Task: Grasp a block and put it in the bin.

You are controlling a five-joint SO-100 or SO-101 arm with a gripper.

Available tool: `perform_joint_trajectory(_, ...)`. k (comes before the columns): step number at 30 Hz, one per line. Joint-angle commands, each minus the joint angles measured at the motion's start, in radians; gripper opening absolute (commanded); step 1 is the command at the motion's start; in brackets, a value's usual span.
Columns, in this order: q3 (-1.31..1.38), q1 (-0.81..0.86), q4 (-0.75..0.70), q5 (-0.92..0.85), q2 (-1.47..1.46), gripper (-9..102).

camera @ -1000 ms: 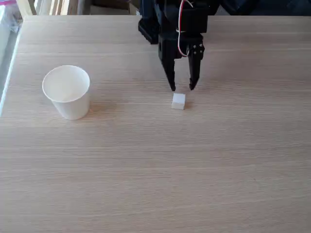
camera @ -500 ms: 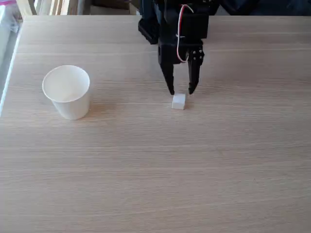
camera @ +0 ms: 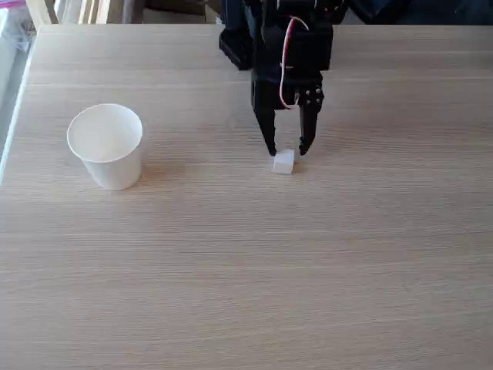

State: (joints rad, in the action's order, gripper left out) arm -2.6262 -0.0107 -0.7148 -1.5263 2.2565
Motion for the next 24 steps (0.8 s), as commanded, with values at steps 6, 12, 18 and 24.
perform_joint_trajectory(6, 0.06, -0.005, 0.046, 0.012, -0.06, 24)
perform_joint_trajectory(12, 0.1, -0.005, 0.051, 0.025, -0.11, 23)
perform_joint_trajectory(18, 0.095, 0.0, 0.063, -0.014, -0.12, 20)
perform_joint_trajectory(24, 0.08, 0.003, 0.063, -0.012, -0.12, 20)
